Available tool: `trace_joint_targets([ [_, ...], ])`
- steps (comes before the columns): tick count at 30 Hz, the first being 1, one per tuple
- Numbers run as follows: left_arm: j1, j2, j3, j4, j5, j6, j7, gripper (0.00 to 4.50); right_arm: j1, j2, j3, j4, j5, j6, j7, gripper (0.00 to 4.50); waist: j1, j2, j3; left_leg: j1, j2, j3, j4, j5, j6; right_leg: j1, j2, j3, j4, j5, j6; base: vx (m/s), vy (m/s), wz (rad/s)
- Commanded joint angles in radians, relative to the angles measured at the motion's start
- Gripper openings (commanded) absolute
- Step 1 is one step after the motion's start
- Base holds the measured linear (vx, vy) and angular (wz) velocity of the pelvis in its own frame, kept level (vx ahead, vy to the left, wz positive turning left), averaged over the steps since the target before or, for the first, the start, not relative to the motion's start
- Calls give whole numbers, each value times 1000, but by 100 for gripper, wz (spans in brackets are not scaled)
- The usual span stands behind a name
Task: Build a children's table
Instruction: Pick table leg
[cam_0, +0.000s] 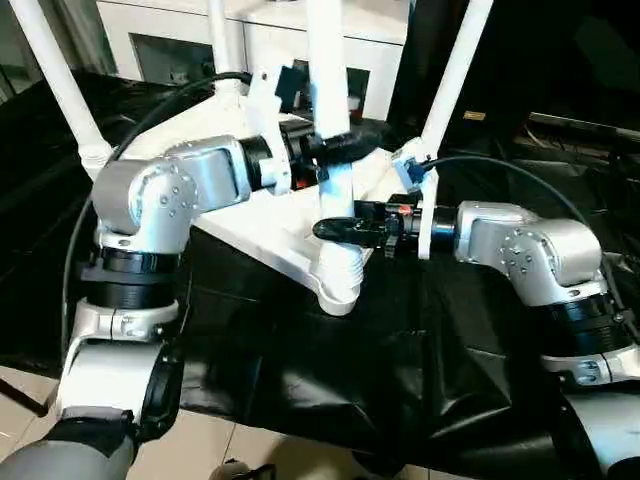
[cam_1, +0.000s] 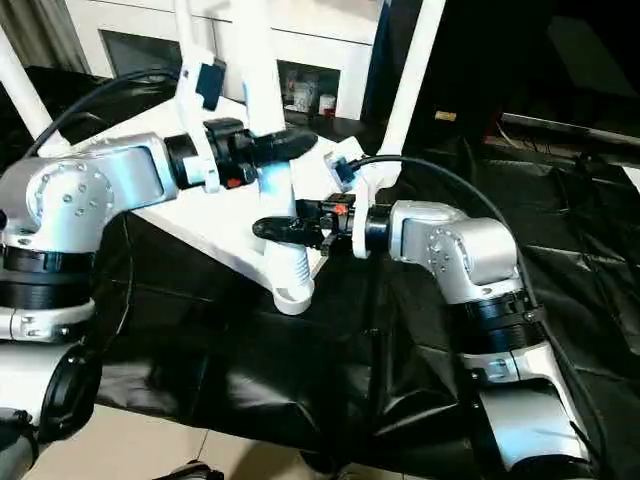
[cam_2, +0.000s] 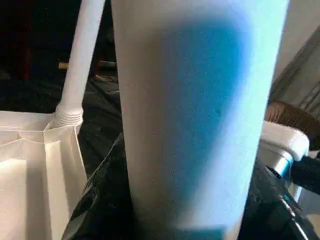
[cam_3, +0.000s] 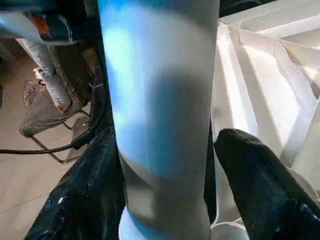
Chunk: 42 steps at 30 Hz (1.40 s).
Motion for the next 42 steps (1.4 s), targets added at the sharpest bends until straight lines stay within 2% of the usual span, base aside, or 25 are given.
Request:
trace_joint_targets([
  [1, 3, 8, -28, -32, 21, -16, -20, 188, -11, -3, 4, -1, -4, -6, 7, 310, 3, -9, -83, 7, 7, 7, -59, -90, -16, 62, -60, 35, -58, -167, -174, 0, 0, 0],
  [7, 1, 14, -46, -27, 47, -46, -16, 188, 0, -10, 38, -29, -21, -18, 25, 310, 1, -8, -83, 7, 8, 5, -60, -92, -20, 62, -60, 35, -58, -172, -168, 0, 0, 0],
  [13, -4, 16, -48, -21, 59, -58, -17, 188, 6, 1, 43, -28, -24, -9, 10, 310, 1, -6, -84, 8, 8, 6, -59, -91, -19, 62, -60, 35, -56, -152, -179, 0, 0, 0],
  [20, -3, 14, -50, -17, 65, -65, -26, 188, 12, 23, 44, -23, -25, -4, -7, 310, 1, -6, -83, 7, 9, 5, -60, -93, -22, 62, -60, 36, -57, -160, -177, 0, 0, 0],
  [22, -3, 15, -50, -16, 65, -67, -26, 188, 13, 25, 45, -22, -25, -4, -9, 277, 1, -6, -84, 8, 8, 5, -60, -91, -23, 62, -60, 36, -56, -153, -178, 0, 0, 0],
  [25, -3, 12, -45, -16, 63, -66, -23, 188, 14, 30, 46, -21, -24, -2, -14, 271, 1, -6, -84, 8, 8, 5, -60, -92, -24, 62, -60, 36, -55, -153, -180, 0, 0, 0],
  [26, -4, 12, -43, -17, 64, -66, -24, 188, 15, 35, 45, -18, -26, 1, -22, 243, 1, -6, -84, 8, 8, 5, -60, -92, -24, 63, -60, 36, -55, -153, -180, 0, 0, 0],
  [29, -3, 11, -44, -16, 66, -68, -26, 188, 15, 39, 44, -13, -29, 0, -28, 235, 1, -7, -84, 8, 8, 6, -60, -91, -24, 62, -60, 36, -55, -155, -179, 0, 0, 0],
  [31, -3, 12, -44, -16, 67, -68, -28, 188, 14, 42, 42, -10, -29, 1, -33, 201, 1, -5, -84, 8, 9, 5, -61, -90, -25, 62, -60, 36, -55, -154, -177, 0, 0, 0],
  [36, -5, 12, -40, -14, 68, -69, -28, 188, 13, 49, 34, -6, -28, 3, -38, 185, 0, -6, -84, 8, 8, 5, -60, -92, -24, 62, -60, 36, -55, -153, -177, 0, 0, 0],
  [42, -7, 15, -35, -15, 68, -69, -28, 188, 15, 52, 27, -5, -28, -4, -35, 185, 1, -6, -84, 8, 8, 5, -61, -91, -25, 62, -60, 36, -55, -154, -175, 0, 0, 0],
])
